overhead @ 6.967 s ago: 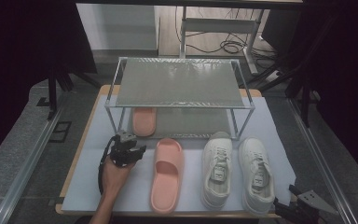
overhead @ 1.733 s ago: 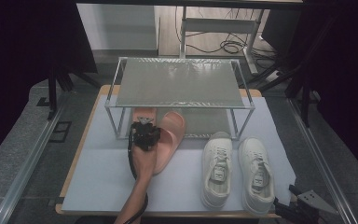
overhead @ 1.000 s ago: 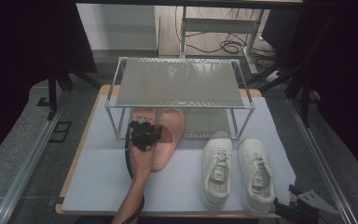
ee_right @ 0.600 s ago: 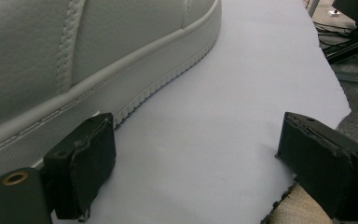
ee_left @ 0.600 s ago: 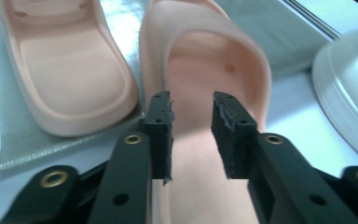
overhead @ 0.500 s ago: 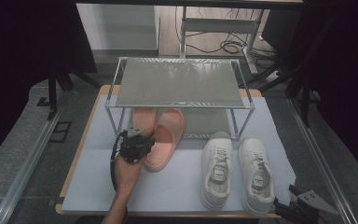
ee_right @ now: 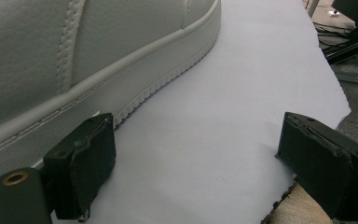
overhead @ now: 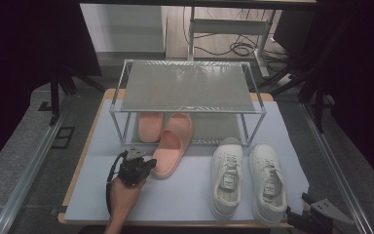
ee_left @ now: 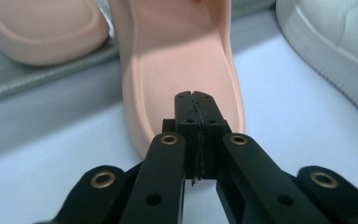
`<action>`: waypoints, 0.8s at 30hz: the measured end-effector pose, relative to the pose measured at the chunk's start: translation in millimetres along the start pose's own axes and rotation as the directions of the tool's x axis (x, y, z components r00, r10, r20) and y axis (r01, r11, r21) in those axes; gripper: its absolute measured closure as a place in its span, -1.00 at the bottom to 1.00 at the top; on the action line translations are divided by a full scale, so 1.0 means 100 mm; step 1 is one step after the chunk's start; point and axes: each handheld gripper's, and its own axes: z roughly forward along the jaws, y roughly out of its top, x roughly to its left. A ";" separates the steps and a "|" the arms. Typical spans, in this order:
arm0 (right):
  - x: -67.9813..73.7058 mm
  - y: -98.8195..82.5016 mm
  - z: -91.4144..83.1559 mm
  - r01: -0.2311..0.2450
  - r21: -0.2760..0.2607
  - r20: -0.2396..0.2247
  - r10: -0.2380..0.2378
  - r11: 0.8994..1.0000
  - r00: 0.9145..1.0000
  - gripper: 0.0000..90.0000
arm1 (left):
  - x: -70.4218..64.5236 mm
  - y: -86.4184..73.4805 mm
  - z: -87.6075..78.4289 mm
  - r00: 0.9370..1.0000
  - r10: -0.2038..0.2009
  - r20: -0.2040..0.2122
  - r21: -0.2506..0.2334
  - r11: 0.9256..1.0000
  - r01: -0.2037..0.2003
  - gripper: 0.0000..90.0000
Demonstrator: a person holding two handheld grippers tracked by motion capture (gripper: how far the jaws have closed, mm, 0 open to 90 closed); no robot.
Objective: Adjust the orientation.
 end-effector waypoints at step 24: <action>0.00 0.00 0.00 -0.001 -0.003 0.001 0.001 1.000 1.000 -0.74 | -0.11 -0.33 0.10 0.998 0.057 -0.031 0.090 0.994 -0.054 0.98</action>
